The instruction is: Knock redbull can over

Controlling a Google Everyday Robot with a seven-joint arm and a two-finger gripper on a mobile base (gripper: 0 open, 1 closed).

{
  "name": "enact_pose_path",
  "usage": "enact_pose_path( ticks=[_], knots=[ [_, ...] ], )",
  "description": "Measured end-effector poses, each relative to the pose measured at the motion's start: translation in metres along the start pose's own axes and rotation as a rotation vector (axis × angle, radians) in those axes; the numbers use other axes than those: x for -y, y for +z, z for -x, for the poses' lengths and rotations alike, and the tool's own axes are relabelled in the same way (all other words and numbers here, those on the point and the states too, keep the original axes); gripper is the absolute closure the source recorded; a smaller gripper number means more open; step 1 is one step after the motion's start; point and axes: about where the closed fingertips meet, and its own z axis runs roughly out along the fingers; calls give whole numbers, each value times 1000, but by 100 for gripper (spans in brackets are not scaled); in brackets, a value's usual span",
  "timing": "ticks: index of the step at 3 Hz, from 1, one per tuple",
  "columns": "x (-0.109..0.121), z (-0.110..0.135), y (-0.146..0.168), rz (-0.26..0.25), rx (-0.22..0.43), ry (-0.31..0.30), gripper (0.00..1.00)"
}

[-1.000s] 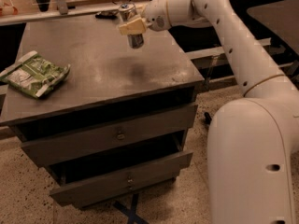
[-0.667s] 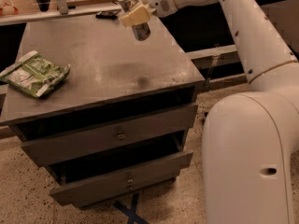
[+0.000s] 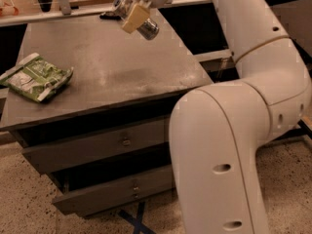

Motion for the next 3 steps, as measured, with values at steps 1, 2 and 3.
enact_pose_path(
  ticks=[1,2,3],
  knots=[
    [10,-9,9,-32,-130,-46,100],
    [23,-16,13,-99,-181,-120,100],
    [28,-19,38,-155,-165,-203,100]
  ],
)
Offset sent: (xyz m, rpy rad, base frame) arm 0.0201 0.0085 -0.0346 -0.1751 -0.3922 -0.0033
